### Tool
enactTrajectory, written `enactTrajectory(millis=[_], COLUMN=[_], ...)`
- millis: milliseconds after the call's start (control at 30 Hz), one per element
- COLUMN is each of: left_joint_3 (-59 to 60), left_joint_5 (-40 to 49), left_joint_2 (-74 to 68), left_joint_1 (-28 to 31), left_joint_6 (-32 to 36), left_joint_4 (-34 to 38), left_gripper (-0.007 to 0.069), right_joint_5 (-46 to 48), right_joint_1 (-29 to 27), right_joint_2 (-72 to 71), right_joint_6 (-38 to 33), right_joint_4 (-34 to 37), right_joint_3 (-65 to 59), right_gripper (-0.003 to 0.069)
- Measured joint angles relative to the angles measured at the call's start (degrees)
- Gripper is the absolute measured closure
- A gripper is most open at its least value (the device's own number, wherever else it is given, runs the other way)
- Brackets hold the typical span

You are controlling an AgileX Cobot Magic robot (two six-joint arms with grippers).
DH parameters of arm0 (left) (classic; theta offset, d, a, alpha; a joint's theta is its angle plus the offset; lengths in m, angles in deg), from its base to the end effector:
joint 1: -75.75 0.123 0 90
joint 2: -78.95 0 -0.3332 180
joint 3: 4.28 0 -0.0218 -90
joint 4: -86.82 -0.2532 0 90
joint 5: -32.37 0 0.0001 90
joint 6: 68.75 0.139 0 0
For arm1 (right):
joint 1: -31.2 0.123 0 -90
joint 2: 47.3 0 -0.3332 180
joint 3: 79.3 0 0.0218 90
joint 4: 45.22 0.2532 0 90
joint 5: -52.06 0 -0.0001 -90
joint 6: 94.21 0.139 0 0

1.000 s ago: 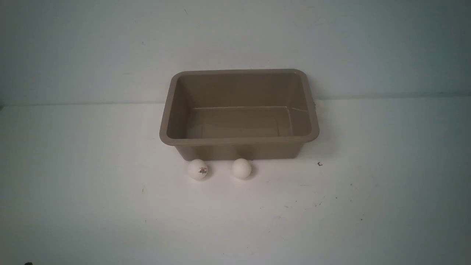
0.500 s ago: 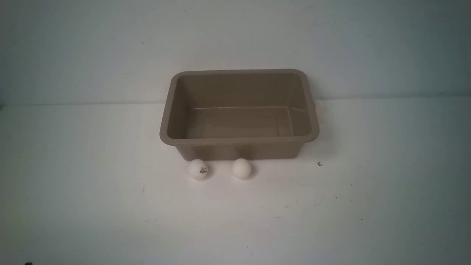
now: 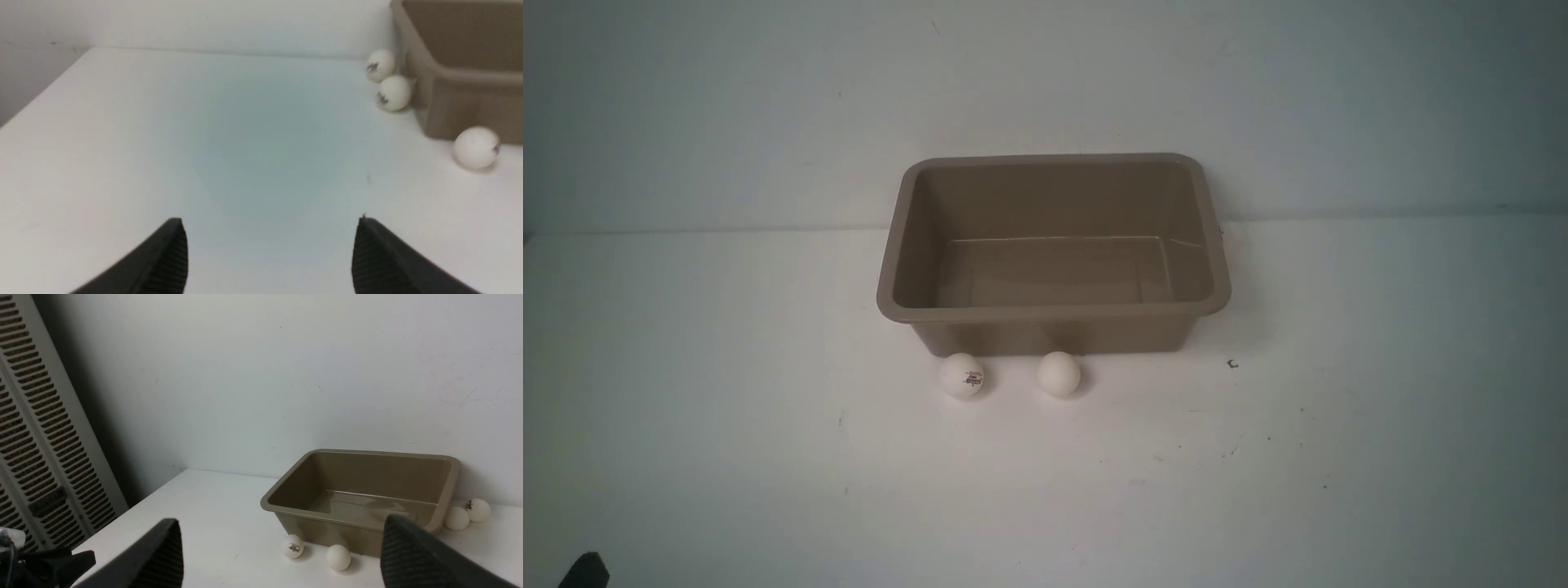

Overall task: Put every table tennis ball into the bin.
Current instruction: Use the right arm to clamp the table tennis ball closest to it

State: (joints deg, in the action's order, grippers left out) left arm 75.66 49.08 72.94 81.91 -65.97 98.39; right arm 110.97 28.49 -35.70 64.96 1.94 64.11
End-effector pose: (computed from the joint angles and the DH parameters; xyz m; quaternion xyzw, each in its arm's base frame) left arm 0.0557 -0.0021 0.1678 -0.0801 0.7748 -0.0342 0.6262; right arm -0.0406 0.0893 0.3625 -0.1530 0.7221 0.2788 0.6143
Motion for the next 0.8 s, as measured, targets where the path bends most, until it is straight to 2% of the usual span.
enactTrajectory(millis=[67,200,333,367,467,533,633,800], left_joint_3=[0.0,0.0,0.0,0.0,0.0,0.0,-1.08,-4.55], left_joint_5=[-3.72,-5.24,-6.73,-7.74,-11.86,-13.16,-8.58,0.15], left_joint_2=[0.0,0.0,0.0,0.0,0.0,0.0,0.0,-0.05], left_joint_1=[0.0,0.0,0.0,0.0,0.0,0.0,-0.23,-0.34], left_joint_6=[-0.45,-0.8,-0.92,-0.92,-0.92,-0.36,4.42,12.13], left_joint_4=[5.09,12.86,20.89,22.28,27.2,28.91,28.97,29.84], left_gripper=[0.0136,0.0136,0.0136,0.0136,0.0136,0.0136,0.0136,0.0136], right_joint_5=[0.28,2.57,3.09,1.97,-4.75,-9.89,-12.75,-11.74], right_joint_1=[0.03,0.03,0.03,0.03,0.03,0.03,0.03,0.03], right_joint_2=[3.34,12.81,24.4,27.78,34.1,37.02,41.34,44.06], right_joint_6=[0.0,-1.11,-8.87,-13.32,-24.62,-29.1,-31.5,-31.79], right_joint_4=[-0.31,-1.54,-2.35,-1.77,0.76,2.12,2.6,2.76], right_joint_3=[0.05,0.11,2.19,3.38,8.15,11.63,16.35,18.49], right_gripper=[0.007,0.007,0.0082,0.0094,0.0135,0.0158,0.0193,0.0203])
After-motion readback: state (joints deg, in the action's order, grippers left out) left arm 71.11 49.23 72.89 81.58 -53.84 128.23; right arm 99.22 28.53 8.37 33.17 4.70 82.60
